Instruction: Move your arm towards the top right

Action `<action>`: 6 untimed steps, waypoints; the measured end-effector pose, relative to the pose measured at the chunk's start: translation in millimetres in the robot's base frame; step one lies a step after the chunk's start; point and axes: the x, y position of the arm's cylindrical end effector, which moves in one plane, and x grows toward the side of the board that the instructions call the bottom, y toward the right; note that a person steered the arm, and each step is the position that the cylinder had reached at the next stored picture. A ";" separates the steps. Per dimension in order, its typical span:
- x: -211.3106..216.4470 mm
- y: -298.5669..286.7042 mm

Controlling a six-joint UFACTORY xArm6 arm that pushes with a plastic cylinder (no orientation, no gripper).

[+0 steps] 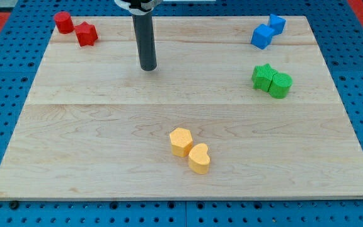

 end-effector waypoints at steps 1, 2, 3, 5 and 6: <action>-0.2 0.0; -0.2 0.0; -0.2 22.9; -0.2 137.6; -13.0 214.0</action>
